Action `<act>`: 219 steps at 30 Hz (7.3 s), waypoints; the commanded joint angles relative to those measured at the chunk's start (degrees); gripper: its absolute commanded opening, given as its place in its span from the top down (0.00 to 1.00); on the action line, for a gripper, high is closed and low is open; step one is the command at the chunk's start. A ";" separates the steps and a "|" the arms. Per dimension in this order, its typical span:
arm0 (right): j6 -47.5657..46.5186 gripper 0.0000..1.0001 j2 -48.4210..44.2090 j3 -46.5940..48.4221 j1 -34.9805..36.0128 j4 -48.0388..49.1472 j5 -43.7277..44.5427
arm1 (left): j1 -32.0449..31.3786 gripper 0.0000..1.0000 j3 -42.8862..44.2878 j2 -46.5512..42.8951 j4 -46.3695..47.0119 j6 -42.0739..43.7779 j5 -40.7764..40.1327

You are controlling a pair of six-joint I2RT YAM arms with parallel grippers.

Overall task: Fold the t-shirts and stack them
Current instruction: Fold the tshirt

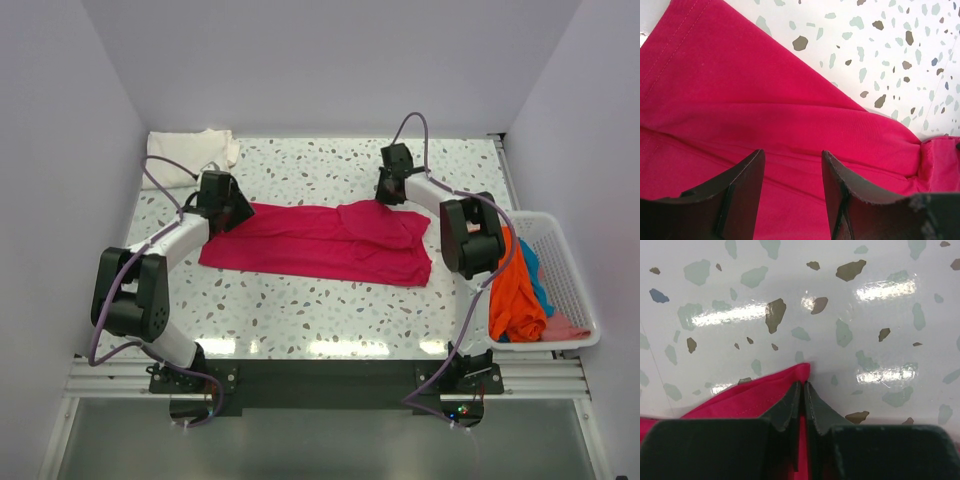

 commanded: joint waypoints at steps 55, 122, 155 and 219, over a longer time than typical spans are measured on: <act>7.24 0.57 -62.01 -54.34 12.07 3.81 -7.17 | -3.50 0.45 2.86 -1.09 3.83 8.07 10.89; 14.00 0.67 -55.76 -59.87 12.07 7.68 0.57 | -35.60 0.90 18.26 20.98 7.78 30.59 7.46; 15.33 1.00 -61.38 -59.26 12.07 5.41 -2.78 | -35.51 0.98 9.56 12.01 11.82 26.45 4.56; 9.01 0.37 -10.96 -18.31 12.08 0.13 4.35 | -18.81 0.77 10.45 20.55 -17.18 10.99 -23.66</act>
